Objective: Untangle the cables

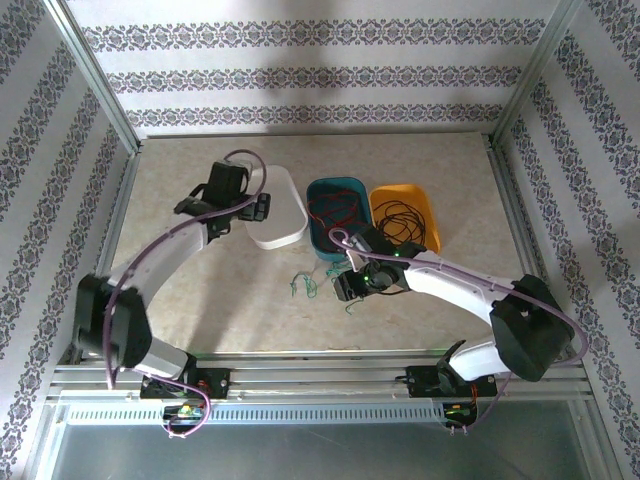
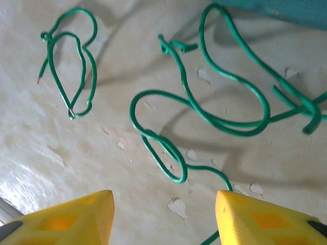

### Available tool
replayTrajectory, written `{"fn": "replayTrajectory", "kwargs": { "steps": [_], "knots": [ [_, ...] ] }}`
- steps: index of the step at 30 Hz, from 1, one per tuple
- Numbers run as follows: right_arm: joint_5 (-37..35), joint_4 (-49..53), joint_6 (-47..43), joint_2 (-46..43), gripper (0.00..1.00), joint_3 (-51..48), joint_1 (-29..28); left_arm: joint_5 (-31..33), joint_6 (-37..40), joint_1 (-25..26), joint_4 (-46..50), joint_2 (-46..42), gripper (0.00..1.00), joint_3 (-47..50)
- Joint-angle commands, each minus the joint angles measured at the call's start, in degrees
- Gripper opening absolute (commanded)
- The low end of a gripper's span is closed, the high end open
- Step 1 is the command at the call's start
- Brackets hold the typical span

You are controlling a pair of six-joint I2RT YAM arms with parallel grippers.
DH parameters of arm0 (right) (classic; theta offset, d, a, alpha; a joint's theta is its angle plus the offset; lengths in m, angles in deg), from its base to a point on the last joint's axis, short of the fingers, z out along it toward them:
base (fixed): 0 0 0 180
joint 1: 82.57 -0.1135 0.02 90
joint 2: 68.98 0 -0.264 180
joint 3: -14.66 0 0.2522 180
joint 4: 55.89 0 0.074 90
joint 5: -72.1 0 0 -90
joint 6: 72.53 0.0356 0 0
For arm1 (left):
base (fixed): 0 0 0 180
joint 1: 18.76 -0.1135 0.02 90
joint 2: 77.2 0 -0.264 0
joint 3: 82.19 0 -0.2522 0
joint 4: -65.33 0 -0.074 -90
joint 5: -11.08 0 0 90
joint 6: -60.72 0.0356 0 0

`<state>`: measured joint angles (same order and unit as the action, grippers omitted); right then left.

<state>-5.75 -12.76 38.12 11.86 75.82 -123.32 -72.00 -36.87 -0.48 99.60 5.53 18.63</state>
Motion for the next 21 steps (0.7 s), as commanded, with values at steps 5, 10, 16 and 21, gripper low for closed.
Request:
{"fn": "replayTrajectory", "kwargs": {
  "steps": [5, 10, 16, 21],
  "knots": [
    [-6.1, 5.7, -0.8, 1.6, 0.55, -0.6, -3.0, -0.3, -7.7, 6.7, -0.1, -5.4, 0.99, 7.3],
    [-11.1, 7.3, 0.6, 1.8, 0.56, -0.6, -4.2, 1.0, -10.1, 9.6, -0.8, -5.3, 0.99, 9.3],
    [-10.4, 6.3, 3.1, 2.0, 0.55, -2.2, -5.0, -2.2, -7.8, 10.9, -2.6, -4.3, 0.99, 8.5],
    [-9.0, 6.0, 2.9, 4.2, 0.53, -2.1, -4.4, -6.1, -5.0, 13.3, -3.5, -3.5, 0.99, 8.2]
  ]
}}
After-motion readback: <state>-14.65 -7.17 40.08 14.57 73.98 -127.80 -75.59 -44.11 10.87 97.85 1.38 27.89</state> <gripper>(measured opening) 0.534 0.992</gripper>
